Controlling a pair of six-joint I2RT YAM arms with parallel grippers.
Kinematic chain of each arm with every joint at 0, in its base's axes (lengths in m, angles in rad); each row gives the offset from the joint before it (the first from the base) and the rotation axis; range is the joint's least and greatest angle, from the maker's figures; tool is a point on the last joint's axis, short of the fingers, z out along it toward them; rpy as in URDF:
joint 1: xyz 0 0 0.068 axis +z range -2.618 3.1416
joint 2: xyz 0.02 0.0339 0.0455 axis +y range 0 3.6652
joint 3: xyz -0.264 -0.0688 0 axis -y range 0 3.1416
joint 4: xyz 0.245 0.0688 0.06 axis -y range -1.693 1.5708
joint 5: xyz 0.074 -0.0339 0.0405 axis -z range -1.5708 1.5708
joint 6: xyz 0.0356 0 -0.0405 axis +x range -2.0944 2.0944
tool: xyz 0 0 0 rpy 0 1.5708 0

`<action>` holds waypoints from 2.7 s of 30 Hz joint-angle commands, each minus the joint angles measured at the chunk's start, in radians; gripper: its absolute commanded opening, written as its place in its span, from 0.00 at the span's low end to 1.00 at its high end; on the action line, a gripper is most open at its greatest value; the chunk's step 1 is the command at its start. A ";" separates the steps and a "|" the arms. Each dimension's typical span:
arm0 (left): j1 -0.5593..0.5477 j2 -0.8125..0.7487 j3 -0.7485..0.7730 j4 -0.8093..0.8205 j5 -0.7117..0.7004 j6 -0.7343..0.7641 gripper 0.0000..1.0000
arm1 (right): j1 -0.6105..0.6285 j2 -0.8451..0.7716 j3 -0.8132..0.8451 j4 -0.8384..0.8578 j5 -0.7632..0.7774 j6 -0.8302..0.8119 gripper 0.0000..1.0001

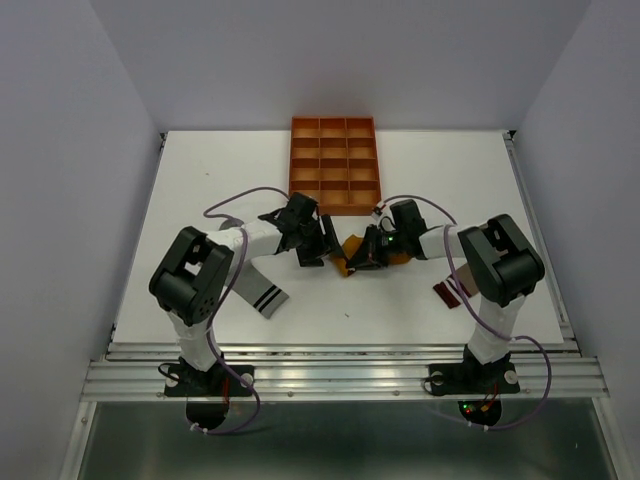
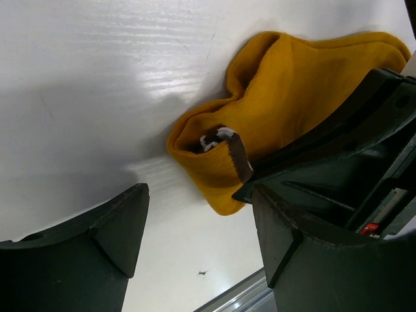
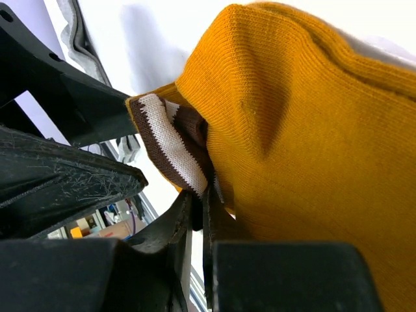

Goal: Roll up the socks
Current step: Roll the sock at the center of the board.

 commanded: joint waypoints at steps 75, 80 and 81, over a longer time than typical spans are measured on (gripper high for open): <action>-0.099 0.056 0.231 -0.579 -0.182 -0.098 0.00 | 0.528 -0.299 -0.055 -0.039 0.614 -0.567 0.52; -0.099 0.066 0.239 -0.590 -0.176 -0.115 0.00 | 0.577 -0.271 -0.051 -0.060 0.714 -0.577 0.48; -0.099 0.066 0.237 -0.588 -0.172 -0.113 0.00 | 0.578 -0.266 -0.043 -0.066 0.731 -0.577 0.47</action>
